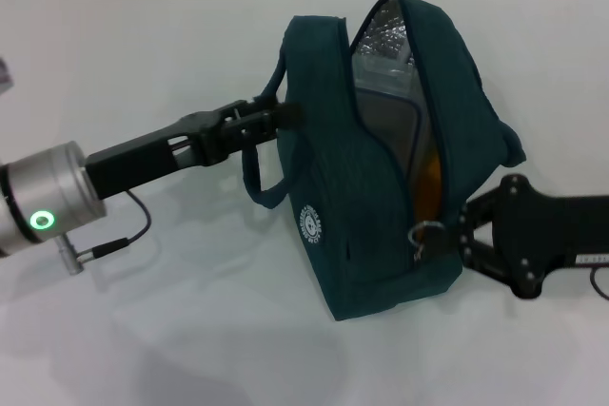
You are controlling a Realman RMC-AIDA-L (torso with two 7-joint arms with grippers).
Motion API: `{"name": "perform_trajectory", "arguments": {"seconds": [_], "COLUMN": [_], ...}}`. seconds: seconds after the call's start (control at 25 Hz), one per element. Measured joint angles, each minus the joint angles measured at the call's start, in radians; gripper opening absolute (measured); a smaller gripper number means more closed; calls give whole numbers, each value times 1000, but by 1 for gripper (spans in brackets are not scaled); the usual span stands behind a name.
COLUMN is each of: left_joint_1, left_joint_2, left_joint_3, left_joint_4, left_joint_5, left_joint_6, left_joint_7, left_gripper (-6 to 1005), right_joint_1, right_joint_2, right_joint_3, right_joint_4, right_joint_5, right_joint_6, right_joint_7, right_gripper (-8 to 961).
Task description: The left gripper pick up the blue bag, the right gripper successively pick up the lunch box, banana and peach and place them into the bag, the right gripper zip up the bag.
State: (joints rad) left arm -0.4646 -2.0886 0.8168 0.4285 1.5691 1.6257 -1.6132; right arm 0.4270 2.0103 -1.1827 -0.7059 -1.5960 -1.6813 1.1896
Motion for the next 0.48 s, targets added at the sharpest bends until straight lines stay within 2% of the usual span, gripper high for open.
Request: {"name": "perform_trajectory", "arguments": {"seconds": [0.08,0.28,0.48], "left_joint_1": [18,74,119], "left_joint_2": [1,2,4], "left_joint_3": [0,-1,-1], "left_joint_4": [0,-2,4], "left_joint_5": [-22,-83,-93], "left_joint_6": [0,4,43], "left_joint_7": [11,52,64], "left_gripper": [839,880,887], "right_joint_1": [2,21,72], "right_joint_2": [2,3,2], "right_joint_3": [-1,-1,0], "right_joint_4": [-21,-44,-67], "right_joint_5": [28,104,122], "right_joint_6": [-1,-2,18], "right_joint_7": [0,2,18], "right_gripper": [4,4,4]}}
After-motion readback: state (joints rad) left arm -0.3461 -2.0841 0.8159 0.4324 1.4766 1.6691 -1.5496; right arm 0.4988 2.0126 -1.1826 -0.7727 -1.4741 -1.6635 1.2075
